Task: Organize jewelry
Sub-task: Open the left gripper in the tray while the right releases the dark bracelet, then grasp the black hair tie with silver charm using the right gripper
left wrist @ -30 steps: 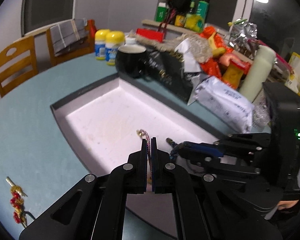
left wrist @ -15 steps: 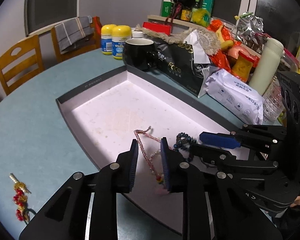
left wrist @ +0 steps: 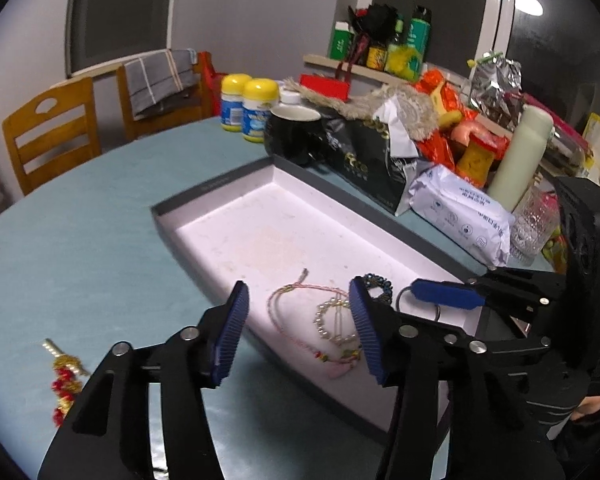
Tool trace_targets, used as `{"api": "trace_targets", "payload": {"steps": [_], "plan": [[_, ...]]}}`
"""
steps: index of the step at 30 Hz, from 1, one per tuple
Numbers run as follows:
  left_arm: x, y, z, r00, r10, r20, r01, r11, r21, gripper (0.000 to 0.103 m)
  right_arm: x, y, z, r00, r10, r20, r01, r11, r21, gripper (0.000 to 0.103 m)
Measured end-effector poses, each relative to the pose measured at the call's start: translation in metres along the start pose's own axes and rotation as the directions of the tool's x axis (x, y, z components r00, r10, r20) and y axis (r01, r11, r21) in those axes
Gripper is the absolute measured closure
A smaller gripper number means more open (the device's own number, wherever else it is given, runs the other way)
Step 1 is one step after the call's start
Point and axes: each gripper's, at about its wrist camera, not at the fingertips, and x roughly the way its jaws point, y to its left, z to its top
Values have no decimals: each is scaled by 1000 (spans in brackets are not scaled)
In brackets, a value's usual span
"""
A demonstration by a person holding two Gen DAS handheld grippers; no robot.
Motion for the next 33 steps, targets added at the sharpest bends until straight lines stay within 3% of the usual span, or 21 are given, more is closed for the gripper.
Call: {"api": "trace_targets", "payload": {"steps": [1,5,7,9,11,14,16,25,29,33], "plan": [[-4,3,-1,1000,2,6,-2,1000,-5,35,-3,3,1,1000,1,9,-1,1000,-7,54],[-26,20,-4,999,31,40,-31,999,-20,31,-23,16,10,997,12,71,-12,1000,-5,47],[-38,33,-7,997,50,58,-47,998,-42,21,-31,25,15,995,14,102,-14,1000,-8,38],[-50,47,-10,995,67,74,-63,996,-56,21,-36,35,19,992,21,121,-19,1000,-17,36],[-59,60,-14,992,92,84,-86,994,-74,21,-40,46,22,989,40,142,-36,999,-26,28],[-74,84,-22,987,134,91,-122,985,-120,18,-40,64,25,986,70,152,-65,997,-42,26],[-82,99,-29,982,167,92,-154,978,-140,9,-36,78,27,985,93,148,-85,995,-59,22],[-108,156,-60,963,259,79,-237,947,-217,8,-2,150,15,977,205,54,-188,956,-224,21],[-110,173,-70,965,256,61,-234,940,-248,8,20,183,-5,984,179,-19,-175,922,-346,22],[-118,182,-74,971,225,85,-190,934,-304,8,38,190,-14,986,145,-80,-164,917,-363,39]]}}
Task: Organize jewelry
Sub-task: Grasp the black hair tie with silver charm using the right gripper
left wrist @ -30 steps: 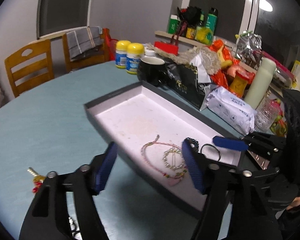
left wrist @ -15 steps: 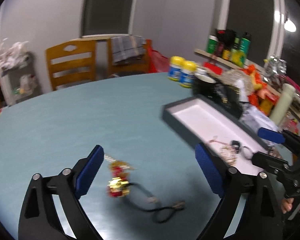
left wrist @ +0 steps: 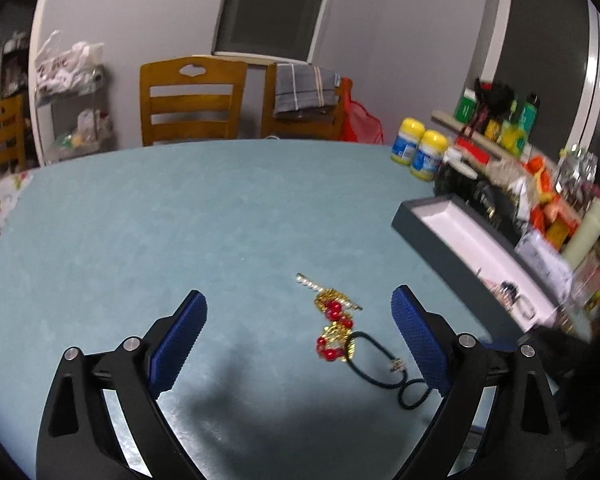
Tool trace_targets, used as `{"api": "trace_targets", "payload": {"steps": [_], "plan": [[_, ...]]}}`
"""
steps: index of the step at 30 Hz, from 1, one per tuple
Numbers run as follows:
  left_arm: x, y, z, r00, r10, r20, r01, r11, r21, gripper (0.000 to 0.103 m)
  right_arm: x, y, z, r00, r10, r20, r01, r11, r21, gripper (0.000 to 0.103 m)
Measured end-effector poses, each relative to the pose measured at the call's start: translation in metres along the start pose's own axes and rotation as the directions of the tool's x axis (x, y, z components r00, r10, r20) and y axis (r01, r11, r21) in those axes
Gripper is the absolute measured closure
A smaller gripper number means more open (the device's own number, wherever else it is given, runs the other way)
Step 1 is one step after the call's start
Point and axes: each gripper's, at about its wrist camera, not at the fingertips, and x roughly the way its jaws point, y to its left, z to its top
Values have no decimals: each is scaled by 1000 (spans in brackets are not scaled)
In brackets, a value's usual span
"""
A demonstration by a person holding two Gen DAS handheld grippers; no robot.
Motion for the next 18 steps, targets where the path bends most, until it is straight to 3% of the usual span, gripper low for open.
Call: {"api": "trace_targets", "payload": {"steps": [8,10,14,15,18], "plan": [[3,1,-8,1000,6,-11,-6,1000,-6,8,14,-11,2,999,31,-24,-30,997,66,55],[7,1,-10,1000,16,-19,-16,1000,0,8,17,-12,3,999,32,-33,-29,997,69,66],[14,-2,-14,999,6,-35,-5,1000,22,8,19,-11,4,998,40,-41,-37,997,66,78],[15,-5,-16,999,-3,-35,4,999,36,8,19,-11,4,999,35,-40,-33,998,62,88],[16,-13,-20,999,-41,-36,44,995,87,8,12,-12,3,1000,27,-2,-27,997,70,89]]}}
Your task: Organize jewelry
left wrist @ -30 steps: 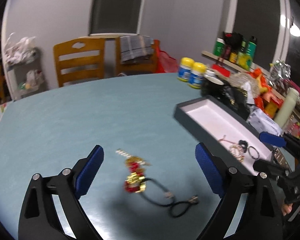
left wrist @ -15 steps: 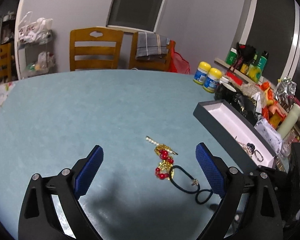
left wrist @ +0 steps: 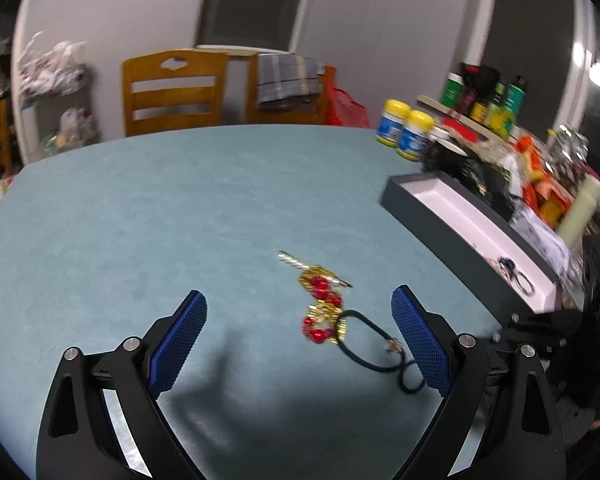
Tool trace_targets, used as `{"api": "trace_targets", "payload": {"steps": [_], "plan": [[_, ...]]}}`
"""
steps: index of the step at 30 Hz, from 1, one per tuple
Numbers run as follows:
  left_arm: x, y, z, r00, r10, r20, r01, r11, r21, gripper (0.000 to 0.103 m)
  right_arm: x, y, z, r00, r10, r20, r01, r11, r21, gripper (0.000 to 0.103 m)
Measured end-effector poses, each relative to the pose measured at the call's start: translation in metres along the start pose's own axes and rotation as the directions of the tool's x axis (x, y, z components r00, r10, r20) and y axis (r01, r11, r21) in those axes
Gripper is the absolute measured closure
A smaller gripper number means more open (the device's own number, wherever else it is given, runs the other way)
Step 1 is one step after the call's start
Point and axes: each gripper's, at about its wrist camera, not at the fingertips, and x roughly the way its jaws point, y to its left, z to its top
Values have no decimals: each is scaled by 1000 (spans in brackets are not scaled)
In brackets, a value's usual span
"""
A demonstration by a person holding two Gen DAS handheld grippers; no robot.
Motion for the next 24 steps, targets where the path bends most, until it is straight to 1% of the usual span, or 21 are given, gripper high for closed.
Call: {"api": "trace_targets", "payload": {"steps": [3,4,6,9,11,14,15,16,18,23,24], "plan": [[-2,-10,-2,1000,-23,5,23,998,51,8,-19,-11,-2,996,-4,90,-1,998,63,89],[-2,-16,-3,999,-35,3,35,996,81,8,-28,-19,-5,990,-1,142,-13,995,101,89],[-1,-21,-6,999,-49,-6,50,992,113,8,-43,-33,-10,977,-11,215,-26,985,168,89],[4,-28,-9,997,-62,-37,67,986,150,9,-57,-47,-15,957,-1,290,-67,972,224,89],[5,-33,-10,996,-79,-52,87,981,172,10,-58,-49,-15,954,3,300,-75,971,228,89],[8,-42,-14,993,-81,-88,99,971,216,11,-59,-43,-12,954,5,301,-69,977,203,89],[9,-45,-15,992,-80,-98,101,968,231,16,-59,-42,-11,952,4,305,-68,978,198,89],[9,-46,-15,992,-78,-103,101,966,239,26,-60,-42,-11,950,3,313,-68,978,197,89],[13,-48,-17,989,-72,-127,102,963,249,37,-64,-43,-15,945,5,328,-75,976,202,89],[22,-54,-21,980,-85,-183,133,953,273,37,-67,-50,-19,937,4,348,-91,968,235,89],[26,-56,-22,976,-80,-202,136,949,283,40,-67,-50,-19,937,4,349,-91,968,235,89]]}}
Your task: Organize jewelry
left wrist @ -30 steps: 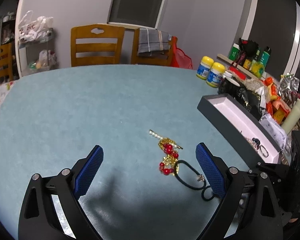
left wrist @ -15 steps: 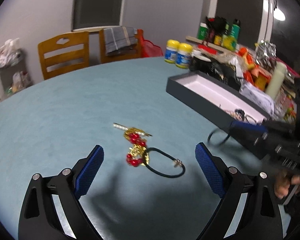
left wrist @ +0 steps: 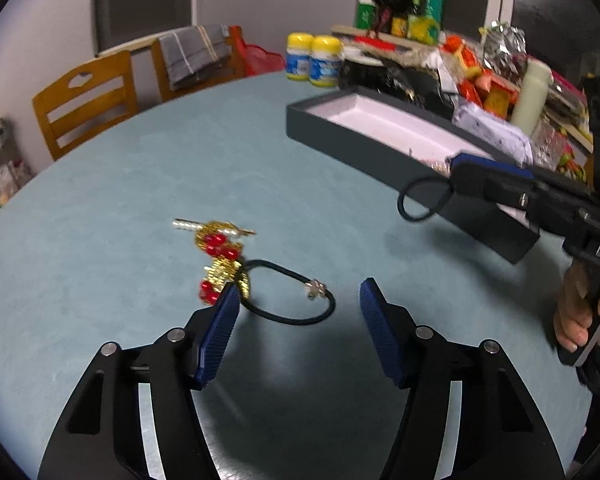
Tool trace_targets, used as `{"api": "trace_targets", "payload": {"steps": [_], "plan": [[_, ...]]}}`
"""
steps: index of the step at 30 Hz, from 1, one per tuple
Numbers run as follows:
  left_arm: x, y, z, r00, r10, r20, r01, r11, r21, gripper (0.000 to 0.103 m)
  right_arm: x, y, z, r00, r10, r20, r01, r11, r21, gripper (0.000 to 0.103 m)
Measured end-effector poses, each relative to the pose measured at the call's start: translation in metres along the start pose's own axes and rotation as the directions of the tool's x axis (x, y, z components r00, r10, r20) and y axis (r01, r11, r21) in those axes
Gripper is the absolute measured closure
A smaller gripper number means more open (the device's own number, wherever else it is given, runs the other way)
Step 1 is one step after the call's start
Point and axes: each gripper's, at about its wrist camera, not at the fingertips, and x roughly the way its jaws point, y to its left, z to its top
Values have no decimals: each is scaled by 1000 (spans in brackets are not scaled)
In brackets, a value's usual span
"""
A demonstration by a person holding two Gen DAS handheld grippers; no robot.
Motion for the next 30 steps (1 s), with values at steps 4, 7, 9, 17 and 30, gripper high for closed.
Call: {"api": "trace_targets", "payload": {"steps": [4,7,9,17,30], "plan": [[6,-5,-1,999,-8,-34,9,1000,27,47,-1,5,-1,1000,-1,0,1,1000,-18,89],[6,-3,-2,999,2,-40,-2,1000,17,52,-2,6,-2,1000,0,2,0,1000,-21,89],[5,-4,-2,999,-8,-35,9,1000,24,53,-2,6,-2,1000,-1,2,1,1000,-19,89],[16,-19,2,998,13,-68,-5,994,112,64,-2,4,-1,1000,-2,0,2,1000,-17,89],[22,-29,7,997,64,-52,-57,991,124,89,-2,5,-1,1000,-4,4,4,1000,-8,89]]}}
